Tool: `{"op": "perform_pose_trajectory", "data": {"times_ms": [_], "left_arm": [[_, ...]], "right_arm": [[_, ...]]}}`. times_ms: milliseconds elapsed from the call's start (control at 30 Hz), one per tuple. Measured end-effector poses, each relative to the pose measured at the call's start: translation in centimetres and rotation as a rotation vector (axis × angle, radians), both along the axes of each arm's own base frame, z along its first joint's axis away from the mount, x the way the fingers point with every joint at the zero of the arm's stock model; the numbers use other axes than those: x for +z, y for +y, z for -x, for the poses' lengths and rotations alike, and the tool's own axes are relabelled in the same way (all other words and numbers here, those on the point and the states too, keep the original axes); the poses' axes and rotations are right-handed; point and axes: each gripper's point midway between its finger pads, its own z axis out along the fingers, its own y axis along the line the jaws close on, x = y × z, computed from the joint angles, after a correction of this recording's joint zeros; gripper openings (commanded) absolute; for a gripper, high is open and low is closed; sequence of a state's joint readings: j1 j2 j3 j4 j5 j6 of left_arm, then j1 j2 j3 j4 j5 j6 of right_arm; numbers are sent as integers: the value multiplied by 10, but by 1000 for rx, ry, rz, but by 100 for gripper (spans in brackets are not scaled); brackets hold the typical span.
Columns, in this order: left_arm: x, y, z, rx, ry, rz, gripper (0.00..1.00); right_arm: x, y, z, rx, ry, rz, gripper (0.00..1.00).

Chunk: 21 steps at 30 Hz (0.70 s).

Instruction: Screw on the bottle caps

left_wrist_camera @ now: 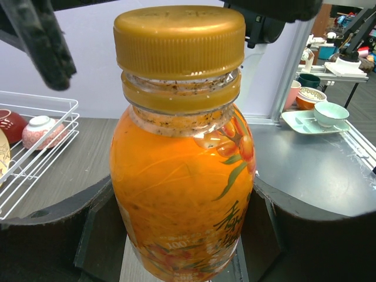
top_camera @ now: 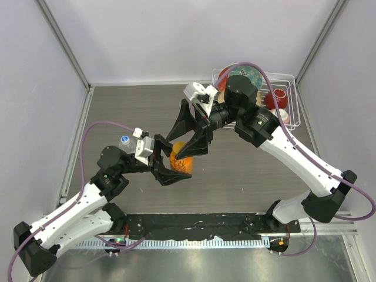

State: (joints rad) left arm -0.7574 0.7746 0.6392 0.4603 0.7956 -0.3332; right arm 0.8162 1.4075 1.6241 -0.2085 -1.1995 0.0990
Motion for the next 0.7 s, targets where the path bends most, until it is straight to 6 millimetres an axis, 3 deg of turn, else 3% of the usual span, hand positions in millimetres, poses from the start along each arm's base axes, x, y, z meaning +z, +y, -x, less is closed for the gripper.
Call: {"op": "perform_pose_trajectory", "data": {"times_ms": [333,700], "left_arm": [[1,0,-5,27,7,7,0],[3,1,-7,46,8,15,0]], "right_arm": [[-9,2,-1,8,24,8,62],[0,-2,3,7,-1,-22,55]]}}
